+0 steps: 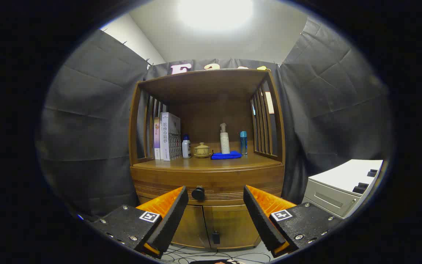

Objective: Pull open the drawer, take out the items inside it, and place them on the countertop above the cabinet.

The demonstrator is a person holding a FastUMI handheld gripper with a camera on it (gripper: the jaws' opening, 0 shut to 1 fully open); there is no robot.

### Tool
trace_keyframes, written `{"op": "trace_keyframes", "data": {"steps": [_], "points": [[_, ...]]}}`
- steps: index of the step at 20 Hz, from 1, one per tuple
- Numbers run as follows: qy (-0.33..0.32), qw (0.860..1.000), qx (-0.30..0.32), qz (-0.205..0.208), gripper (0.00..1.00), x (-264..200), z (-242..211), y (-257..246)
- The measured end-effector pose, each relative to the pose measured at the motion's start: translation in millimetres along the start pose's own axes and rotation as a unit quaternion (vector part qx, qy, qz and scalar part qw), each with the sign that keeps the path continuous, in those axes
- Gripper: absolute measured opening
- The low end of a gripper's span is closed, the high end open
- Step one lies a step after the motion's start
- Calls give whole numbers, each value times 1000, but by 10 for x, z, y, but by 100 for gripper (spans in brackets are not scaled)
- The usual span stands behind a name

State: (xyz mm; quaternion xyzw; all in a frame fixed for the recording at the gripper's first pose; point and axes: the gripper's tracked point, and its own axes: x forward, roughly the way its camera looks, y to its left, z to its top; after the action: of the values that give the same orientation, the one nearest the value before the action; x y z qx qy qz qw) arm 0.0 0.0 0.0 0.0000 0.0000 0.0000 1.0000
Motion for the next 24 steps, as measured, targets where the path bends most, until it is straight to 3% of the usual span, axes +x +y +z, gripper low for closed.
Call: {"op": "trace_keyframes", "data": {"steps": [15,24], "points": [[4,1000,1,6,94,5,-47,-2],[-20,1000,5,6,94,345,155,54]]}}
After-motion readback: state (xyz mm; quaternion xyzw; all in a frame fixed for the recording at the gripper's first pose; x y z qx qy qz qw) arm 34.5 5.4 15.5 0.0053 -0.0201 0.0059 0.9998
